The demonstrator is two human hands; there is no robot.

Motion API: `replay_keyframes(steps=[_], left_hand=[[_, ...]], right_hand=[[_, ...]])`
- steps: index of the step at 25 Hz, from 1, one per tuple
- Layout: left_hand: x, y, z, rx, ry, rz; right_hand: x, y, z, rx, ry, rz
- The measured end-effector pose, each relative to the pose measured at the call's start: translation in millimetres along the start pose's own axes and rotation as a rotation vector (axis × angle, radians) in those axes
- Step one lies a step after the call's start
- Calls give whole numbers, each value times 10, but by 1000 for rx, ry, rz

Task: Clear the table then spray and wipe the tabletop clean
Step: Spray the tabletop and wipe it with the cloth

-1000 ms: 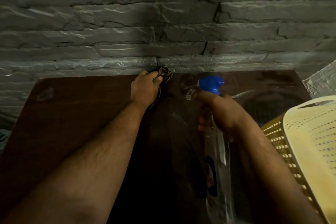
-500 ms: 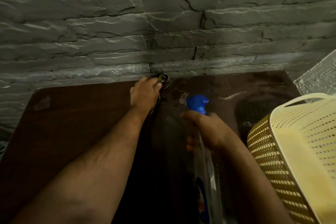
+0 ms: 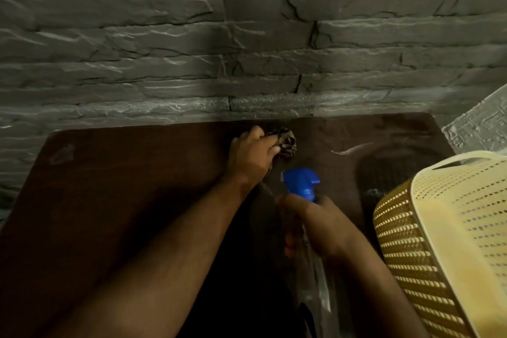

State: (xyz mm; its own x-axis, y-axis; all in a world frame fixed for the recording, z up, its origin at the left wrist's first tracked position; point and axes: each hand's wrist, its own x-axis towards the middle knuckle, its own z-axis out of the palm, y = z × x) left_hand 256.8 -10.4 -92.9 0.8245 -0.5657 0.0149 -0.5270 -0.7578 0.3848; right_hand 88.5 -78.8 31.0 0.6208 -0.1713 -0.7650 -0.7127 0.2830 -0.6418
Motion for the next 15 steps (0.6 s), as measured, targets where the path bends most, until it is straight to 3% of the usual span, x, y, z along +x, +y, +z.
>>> replay_keyframes(steps=[3,7,9,11,13,15], left_hand=[[-350,-419,-22,41,55,64],[121,-266,-127,60,70,-150],[-120,-169,-82,-3,41,-56],[-692,-287,13,5,11,155],[-883,-515,-71,9,40,228],[-486,-549,-170,38,31,56]], right_hand=[[-61,37,-51,-52,-29,33],[-9,104,-47,-46,4,75],[-15,131,-21,-25,10,38],[-58,172,-10,-30,-27,0],[-131,214,-8,-20,-51,3],[-139,258,-8,-36,-37,22]])
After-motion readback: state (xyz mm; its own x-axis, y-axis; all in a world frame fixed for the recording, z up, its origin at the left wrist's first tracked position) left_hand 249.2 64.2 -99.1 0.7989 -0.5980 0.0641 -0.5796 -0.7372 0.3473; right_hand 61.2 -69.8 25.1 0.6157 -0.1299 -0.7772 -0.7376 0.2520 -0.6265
